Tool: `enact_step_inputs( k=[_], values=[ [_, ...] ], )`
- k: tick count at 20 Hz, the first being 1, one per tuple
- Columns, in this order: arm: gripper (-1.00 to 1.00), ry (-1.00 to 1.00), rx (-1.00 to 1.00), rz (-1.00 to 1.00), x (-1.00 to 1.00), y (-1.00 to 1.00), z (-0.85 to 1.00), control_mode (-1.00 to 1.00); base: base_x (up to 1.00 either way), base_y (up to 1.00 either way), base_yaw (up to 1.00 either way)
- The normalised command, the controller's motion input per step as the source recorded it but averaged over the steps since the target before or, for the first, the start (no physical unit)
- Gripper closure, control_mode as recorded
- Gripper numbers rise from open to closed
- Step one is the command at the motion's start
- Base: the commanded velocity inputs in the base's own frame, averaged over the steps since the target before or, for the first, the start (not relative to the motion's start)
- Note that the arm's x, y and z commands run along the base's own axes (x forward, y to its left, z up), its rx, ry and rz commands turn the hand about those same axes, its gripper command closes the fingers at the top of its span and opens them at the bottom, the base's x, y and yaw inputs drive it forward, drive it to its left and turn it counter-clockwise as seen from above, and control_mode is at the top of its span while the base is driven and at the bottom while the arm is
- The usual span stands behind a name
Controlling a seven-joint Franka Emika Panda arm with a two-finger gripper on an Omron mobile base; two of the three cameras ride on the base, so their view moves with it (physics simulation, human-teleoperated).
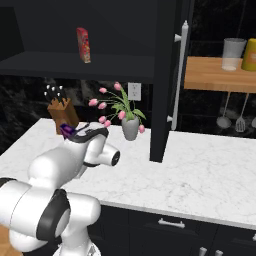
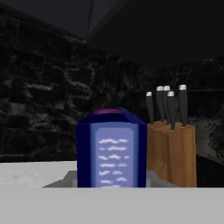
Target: Pick the cereal and place it on the digital scale for weighing, and close the cabinet.
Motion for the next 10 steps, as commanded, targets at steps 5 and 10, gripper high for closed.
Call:
enact_step_inputs(
  k=[5,10],
  values=[
    [1.00,0.00,0.00,0.00,0.17,0.00,-0.28,-1.00,0.00,0.00,0.00],
    [1.00,0.00,-0.01,0.00,0.17,0.05,-0.31,-1.00,0.00,0.00,0.00]
  ],
)
